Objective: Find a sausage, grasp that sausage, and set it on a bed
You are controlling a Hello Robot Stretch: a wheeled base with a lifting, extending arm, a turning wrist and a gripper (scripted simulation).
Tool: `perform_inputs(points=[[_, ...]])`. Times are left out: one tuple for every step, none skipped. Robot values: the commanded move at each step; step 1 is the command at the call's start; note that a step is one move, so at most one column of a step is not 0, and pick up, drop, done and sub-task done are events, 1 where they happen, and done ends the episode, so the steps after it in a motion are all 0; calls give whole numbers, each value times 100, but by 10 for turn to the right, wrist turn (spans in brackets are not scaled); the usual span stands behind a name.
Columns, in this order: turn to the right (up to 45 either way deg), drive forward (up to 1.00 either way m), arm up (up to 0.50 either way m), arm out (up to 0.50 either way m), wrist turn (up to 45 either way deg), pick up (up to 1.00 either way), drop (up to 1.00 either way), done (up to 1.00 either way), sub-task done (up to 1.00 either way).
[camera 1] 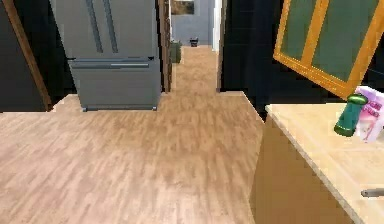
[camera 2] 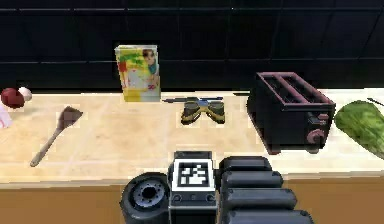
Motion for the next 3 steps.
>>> perform_inputs(points=[[-450,0,0,0,0,0,0,0,0],[-450,0,0,0,0,0,0,0,0],[-30,0,0,0,0,0,0,0,0]])
